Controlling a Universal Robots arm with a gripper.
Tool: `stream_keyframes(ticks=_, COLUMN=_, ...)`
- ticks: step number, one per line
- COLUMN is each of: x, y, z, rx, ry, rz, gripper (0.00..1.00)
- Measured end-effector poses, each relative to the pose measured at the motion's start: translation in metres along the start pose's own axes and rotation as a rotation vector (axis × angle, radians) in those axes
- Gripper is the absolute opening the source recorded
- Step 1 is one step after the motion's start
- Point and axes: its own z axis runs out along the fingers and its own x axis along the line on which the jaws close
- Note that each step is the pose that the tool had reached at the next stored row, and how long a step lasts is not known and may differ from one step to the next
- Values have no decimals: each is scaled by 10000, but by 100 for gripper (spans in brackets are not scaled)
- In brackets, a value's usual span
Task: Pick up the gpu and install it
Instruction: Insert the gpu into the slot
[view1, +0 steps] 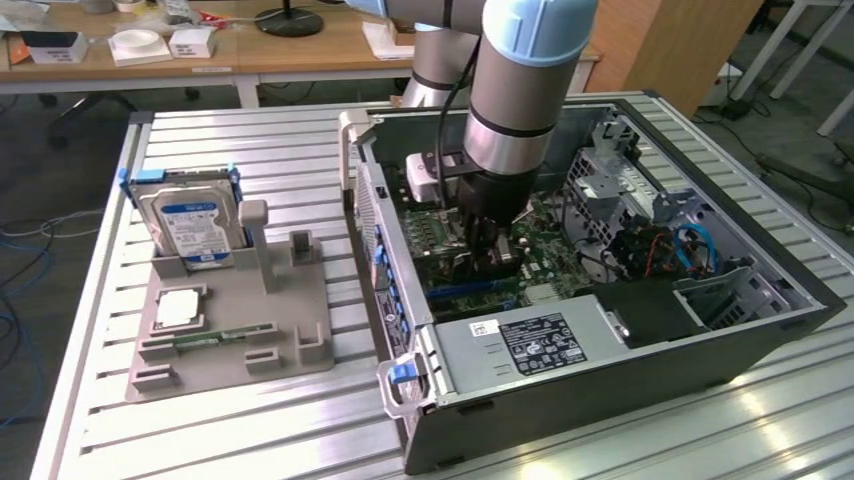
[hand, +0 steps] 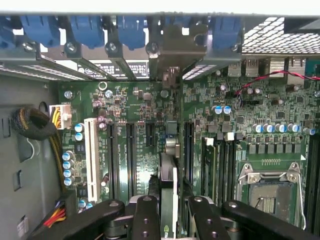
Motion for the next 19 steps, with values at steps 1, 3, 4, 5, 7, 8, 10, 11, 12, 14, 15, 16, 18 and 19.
stream_keyframes(ticks=1, x=0, y=-2, z=0, rx=-1, ry=0, rz=-1, gripper=27)
stream_keyframes(ticks=3, x=0, y=-23, z=3, rx=-5, ry=3, rz=2, gripper=27)
stream_keyframes(ticks=4, x=0, y=-31, z=6, rx=-3, ry=2, rz=3, gripper=27)
stream_keyframes(ticks=5, x=0, y=-36, z=7, rx=-2, ry=2, rz=1, gripper=27)
stream_keyframes(ticks=7, x=-1, y=-41, z=9, rx=0, ry=0, rz=0, gripper=27)
stream_keyframes(ticks=8, x=-1, y=-42, z=9, rx=-1, ry=1, rz=0, gripper=27)
stream_keyframes(ticks=10, x=-1, y=-42, z=9, rx=-1, ry=1, rz=1, gripper=27)
stream_keyframes(ticks=11, x=-1, y=-42, z=9, rx=-1, ry=1, rz=1, gripper=27)
stream_keyframes(ticks=12, x=-1, y=-43, z=9, rx=-1, ry=3, rz=1, gripper=27)
stream_keyframes(ticks=14, x=-1, y=-43, z=10, rx=0, ry=14, rz=-1, gripper=27)
stream_keyframes(ticks=15, x=-1, y=-44, z=10, rx=1, ry=24, rz=-2, gripper=27)
stream_keyframes(ticks=16, x=-2, y=-44, z=10, rx=2, ry=50, rz=-2, gripper=27)
stream_keyframes(ticks=18, x=-1, y=-43, z=9, rx=3, ry=100, rz=-4, gripper=27)
stream_keyframes(ticks=19, x=-1, y=-43, z=9, rx=4, ry=132, rz=-5, gripper=27)
